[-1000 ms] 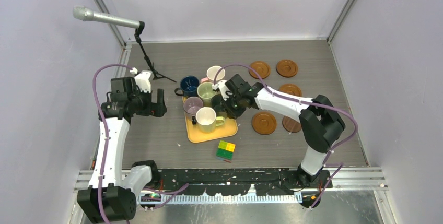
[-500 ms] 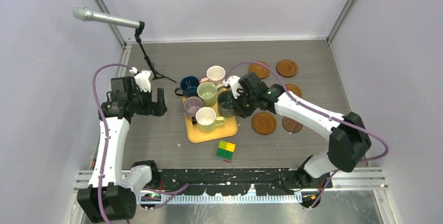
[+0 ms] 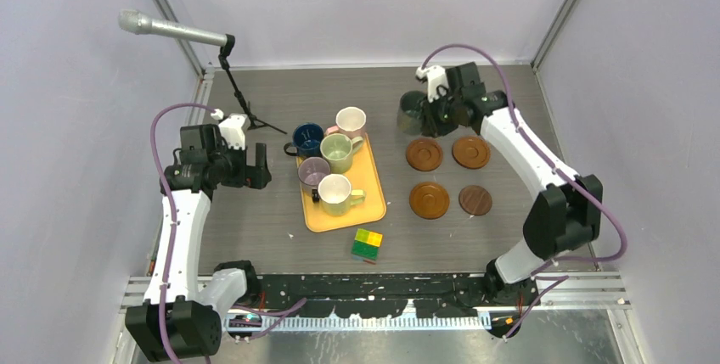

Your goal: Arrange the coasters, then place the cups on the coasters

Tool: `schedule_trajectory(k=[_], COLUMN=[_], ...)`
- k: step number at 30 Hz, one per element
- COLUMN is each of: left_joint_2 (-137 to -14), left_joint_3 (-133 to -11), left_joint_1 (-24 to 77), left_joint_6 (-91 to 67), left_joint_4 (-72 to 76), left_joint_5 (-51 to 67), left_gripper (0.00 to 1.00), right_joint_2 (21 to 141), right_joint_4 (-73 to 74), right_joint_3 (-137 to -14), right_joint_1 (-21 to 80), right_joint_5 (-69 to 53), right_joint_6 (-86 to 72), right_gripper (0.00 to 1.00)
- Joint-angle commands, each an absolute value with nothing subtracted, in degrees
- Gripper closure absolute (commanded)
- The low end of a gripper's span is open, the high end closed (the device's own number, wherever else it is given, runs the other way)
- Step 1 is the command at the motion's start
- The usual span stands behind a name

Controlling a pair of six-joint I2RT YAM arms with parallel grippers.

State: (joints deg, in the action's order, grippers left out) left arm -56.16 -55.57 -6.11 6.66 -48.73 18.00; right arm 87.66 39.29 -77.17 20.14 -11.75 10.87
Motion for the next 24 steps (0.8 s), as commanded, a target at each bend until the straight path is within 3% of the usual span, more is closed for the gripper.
schedule_trajectory(k=[1,9,24], left_joint_2=[-56.5,-57.5,-57.8], left_joint_3=[-58.0,-58.1,-57.0], left_joint_1=[-6.0,-6.0,-6.0], left_joint_6=[8.9,9.3,9.5], left_joint_4=[-49.3,-49.7,-49.4], left_joint_5=[19.0,20.2,19.9], left_gripper=[0.00,0.00,0.00], right_joint_2=[93.0,103.9,112.9], right_joint_4=[39.4,40.1,32.5], right_joint_3=[-86.5,-95.2,-100.1], right_joint_1=[14.9,10.8,9.0], right_joint_5=[-14.9,-15.4,-15.3], right_joint_6=[16.2,23.6,26.0], right_gripper=[0.99,0.99,0.99])
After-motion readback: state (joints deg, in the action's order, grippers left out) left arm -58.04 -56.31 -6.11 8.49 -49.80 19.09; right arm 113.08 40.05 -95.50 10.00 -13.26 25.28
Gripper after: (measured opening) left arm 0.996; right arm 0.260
